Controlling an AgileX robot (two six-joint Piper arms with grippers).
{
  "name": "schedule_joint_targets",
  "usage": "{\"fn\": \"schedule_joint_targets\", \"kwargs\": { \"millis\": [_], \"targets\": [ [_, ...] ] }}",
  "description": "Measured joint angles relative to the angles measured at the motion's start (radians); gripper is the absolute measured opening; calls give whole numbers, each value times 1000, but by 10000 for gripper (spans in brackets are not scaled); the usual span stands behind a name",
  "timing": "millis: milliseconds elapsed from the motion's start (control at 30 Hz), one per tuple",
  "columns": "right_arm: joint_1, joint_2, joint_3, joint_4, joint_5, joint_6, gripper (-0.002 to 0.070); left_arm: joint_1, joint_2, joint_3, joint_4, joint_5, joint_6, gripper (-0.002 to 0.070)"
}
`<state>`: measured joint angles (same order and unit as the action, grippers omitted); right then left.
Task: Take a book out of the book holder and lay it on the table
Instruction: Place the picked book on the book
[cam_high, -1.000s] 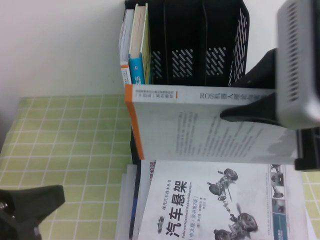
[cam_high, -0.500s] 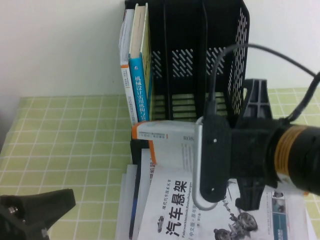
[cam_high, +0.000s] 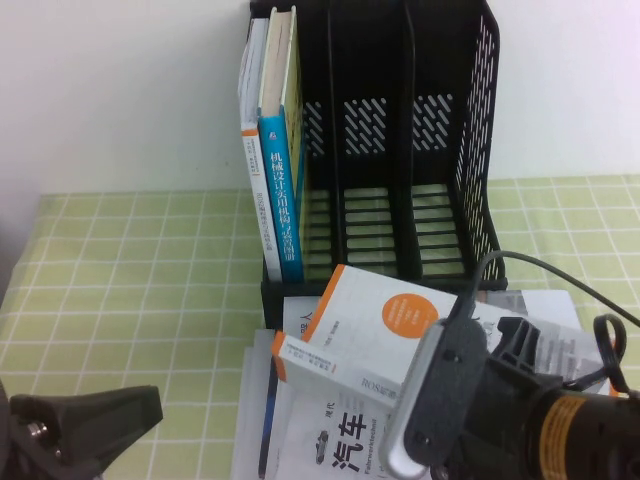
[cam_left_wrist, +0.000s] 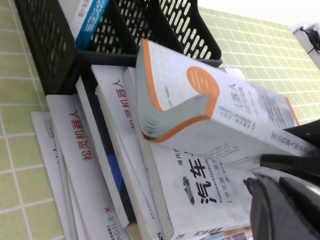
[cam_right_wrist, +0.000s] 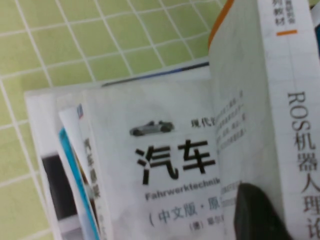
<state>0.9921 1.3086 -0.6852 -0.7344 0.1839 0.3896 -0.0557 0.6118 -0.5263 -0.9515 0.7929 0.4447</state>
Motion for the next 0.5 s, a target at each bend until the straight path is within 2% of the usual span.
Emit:
{"fn": "schedule_joint_targets", "kwargs": {
  "millis": [267,500],
  "targets": [
    [2,59,-44,4,161,-337,165,-14,0,0,13,0,0,-3],
    [2,67,-65,161,172,-517,165,-14,0,0,18,3,0,-3]
  ]
}}
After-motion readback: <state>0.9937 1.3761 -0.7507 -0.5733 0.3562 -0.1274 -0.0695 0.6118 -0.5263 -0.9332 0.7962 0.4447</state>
